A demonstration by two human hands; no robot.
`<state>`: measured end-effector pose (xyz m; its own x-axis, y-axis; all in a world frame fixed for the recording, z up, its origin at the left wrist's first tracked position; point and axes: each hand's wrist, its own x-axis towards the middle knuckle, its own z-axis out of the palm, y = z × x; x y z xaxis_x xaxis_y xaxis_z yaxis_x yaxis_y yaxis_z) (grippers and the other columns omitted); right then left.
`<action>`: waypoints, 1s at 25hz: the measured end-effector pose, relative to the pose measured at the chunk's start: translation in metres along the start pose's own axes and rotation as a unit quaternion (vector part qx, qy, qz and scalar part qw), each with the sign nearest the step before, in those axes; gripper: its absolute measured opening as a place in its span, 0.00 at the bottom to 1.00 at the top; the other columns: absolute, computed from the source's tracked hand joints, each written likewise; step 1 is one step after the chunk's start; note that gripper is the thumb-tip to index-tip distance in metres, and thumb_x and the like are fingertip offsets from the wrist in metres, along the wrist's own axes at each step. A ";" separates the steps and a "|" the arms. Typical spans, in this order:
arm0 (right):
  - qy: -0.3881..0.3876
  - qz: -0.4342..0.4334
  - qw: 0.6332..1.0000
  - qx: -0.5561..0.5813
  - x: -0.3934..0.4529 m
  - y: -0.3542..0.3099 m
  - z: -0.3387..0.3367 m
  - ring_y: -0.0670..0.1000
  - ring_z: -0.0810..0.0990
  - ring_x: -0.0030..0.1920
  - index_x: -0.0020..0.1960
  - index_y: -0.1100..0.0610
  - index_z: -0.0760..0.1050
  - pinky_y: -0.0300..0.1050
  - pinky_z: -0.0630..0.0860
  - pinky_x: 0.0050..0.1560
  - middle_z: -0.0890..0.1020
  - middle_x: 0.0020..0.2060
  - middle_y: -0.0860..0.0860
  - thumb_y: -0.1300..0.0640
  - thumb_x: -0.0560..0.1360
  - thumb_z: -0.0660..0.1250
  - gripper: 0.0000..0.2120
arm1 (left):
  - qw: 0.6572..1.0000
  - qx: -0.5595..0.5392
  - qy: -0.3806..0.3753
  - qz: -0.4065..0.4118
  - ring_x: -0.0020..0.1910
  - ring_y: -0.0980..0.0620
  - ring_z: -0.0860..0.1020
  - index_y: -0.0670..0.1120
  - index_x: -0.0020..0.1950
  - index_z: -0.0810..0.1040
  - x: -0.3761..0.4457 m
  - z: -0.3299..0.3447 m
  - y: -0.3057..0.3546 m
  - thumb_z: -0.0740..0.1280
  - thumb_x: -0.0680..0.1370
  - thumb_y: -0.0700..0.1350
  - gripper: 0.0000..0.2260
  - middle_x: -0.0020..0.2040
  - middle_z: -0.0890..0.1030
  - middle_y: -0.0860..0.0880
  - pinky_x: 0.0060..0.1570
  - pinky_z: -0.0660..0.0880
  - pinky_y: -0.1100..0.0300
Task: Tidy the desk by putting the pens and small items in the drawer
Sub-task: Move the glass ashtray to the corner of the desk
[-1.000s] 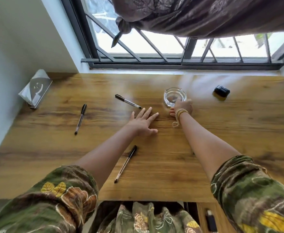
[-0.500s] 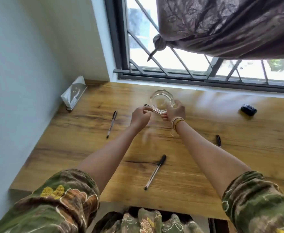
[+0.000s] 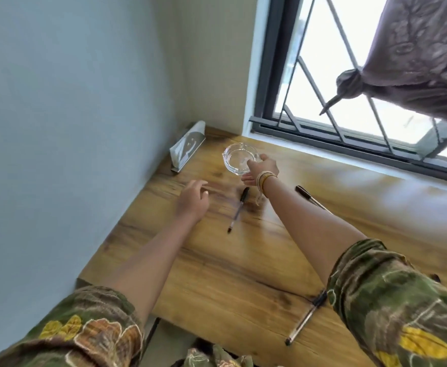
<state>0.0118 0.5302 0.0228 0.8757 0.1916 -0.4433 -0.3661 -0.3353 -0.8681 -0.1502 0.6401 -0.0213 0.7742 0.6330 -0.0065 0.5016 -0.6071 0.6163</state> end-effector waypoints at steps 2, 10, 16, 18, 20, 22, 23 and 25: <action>-0.002 0.014 1.000 0.000 0.014 -0.003 0.016 0.56 0.84 0.30 0.72 0.50 0.65 0.48 0.82 0.30 0.85 0.43 0.62 0.57 0.73 0.67 0.28 | 0.998 0.045 -0.020 0.024 0.67 0.48 0.72 0.47 0.68 0.74 0.005 0.002 -0.011 0.62 0.78 0.43 0.17 0.68 0.73 0.49 0.64 0.68 0.55; -0.052 0.026 0.998 -0.032 0.052 -0.008 0.039 0.54 0.83 0.29 0.74 0.51 0.63 0.45 0.80 0.27 0.82 0.33 0.59 0.56 0.76 0.66 0.27 | 0.979 0.184 0.024 0.081 0.71 0.54 0.67 0.53 0.73 0.67 0.000 0.010 -0.020 0.53 0.80 0.52 0.21 0.73 0.67 0.55 0.62 0.69 0.50; -0.068 0.018 0.995 -0.064 0.057 -0.011 0.040 0.51 0.81 0.28 0.73 0.51 0.63 0.40 0.78 0.23 0.82 0.32 0.56 0.54 0.77 0.65 0.26 | 0.976 0.200 0.027 0.086 0.71 0.54 0.67 0.53 0.73 0.66 0.001 0.010 -0.018 0.52 0.80 0.52 0.21 0.73 0.67 0.54 0.63 0.70 0.51; -0.074 0.005 0.992 -0.100 0.051 -0.012 0.036 0.51 0.80 0.27 0.72 0.51 0.64 0.41 0.78 0.24 0.81 0.32 0.55 0.53 0.78 0.62 0.23 | 0.975 0.202 0.022 0.087 0.71 0.54 0.67 0.53 0.73 0.65 0.001 0.009 -0.019 0.51 0.81 0.52 0.21 0.73 0.67 0.54 0.63 0.70 0.51; -0.040 -0.044 0.982 -0.181 0.044 -0.008 0.028 0.53 0.82 0.31 0.66 0.53 0.69 0.46 0.82 0.33 0.83 0.34 0.54 0.48 0.77 0.58 0.19 | 0.975 0.204 0.016 0.088 0.71 0.53 0.66 0.53 0.74 0.65 0.000 0.009 -0.019 0.51 0.81 0.52 0.21 0.74 0.67 0.54 0.64 0.70 0.50; 0.011 -0.091 0.961 -0.260 0.040 0.001 0.014 0.56 0.83 0.43 0.61 0.54 0.72 0.51 0.80 0.49 0.85 0.43 0.55 0.43 0.75 0.55 0.22 | 0.976 0.201 0.014 0.078 0.72 0.53 0.66 0.53 0.74 0.65 -0.002 0.012 -0.016 0.52 0.81 0.51 0.21 0.74 0.66 0.53 0.65 0.68 0.50; 0.029 -0.105 0.955 -0.277 0.037 0.008 0.006 0.57 0.82 0.47 0.60 0.54 0.73 0.51 0.77 0.54 0.84 0.47 0.56 0.42 0.75 0.55 0.22 | 0.979 0.192 0.012 0.064 0.72 0.53 0.65 0.53 0.74 0.64 -0.003 0.014 -0.013 0.53 0.81 0.50 0.21 0.75 0.65 0.53 0.66 0.66 0.50; 0.063 -0.128 0.947 -0.287 0.026 0.023 -0.011 0.57 0.80 0.51 0.58 0.56 0.74 0.48 0.74 0.53 0.83 0.51 0.57 0.45 0.77 0.55 0.19 | 0.987 0.159 0.008 0.025 0.73 0.52 0.63 0.54 0.74 0.64 -0.005 0.018 -0.004 0.55 0.81 0.49 0.21 0.75 0.64 0.53 0.69 0.62 0.49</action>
<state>0.0298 0.5177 -0.0063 0.9564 0.2352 -0.1733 0.0632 -0.7457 -0.6633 -0.1497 0.6307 -0.0381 0.7963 0.6041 0.0320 0.5604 -0.7566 0.3370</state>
